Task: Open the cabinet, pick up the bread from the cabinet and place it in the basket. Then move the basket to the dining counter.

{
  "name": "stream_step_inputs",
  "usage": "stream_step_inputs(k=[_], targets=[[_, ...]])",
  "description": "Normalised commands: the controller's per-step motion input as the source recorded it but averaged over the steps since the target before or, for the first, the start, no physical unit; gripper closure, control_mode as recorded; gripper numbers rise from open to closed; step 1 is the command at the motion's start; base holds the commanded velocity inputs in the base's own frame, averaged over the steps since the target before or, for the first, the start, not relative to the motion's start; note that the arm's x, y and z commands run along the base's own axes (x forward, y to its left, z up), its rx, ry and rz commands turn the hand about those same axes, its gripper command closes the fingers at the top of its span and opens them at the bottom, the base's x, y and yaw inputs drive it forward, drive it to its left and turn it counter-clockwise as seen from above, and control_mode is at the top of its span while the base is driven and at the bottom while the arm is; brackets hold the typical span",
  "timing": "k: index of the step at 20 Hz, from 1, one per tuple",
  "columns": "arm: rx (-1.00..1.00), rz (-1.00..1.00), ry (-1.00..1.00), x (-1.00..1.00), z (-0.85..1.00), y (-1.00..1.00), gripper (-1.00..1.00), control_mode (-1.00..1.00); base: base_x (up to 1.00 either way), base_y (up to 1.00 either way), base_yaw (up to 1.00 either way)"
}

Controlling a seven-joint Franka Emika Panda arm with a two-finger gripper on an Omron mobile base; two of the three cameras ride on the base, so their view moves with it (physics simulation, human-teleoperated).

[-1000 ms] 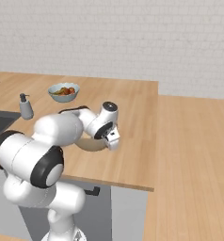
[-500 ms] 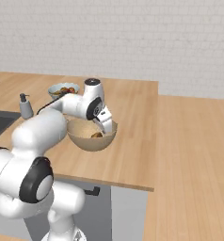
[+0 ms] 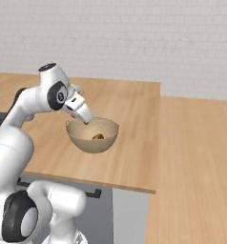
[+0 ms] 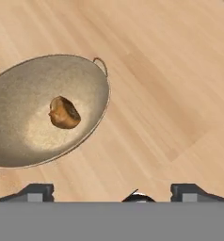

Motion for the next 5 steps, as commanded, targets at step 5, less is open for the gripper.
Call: stream_step_inputs(k=[5], targets=[[-0.23, 0.20, -0.18, -1.00, 0.39, 0.69, -1.00, -1.00, 0.00, 0.00, 0.00]])
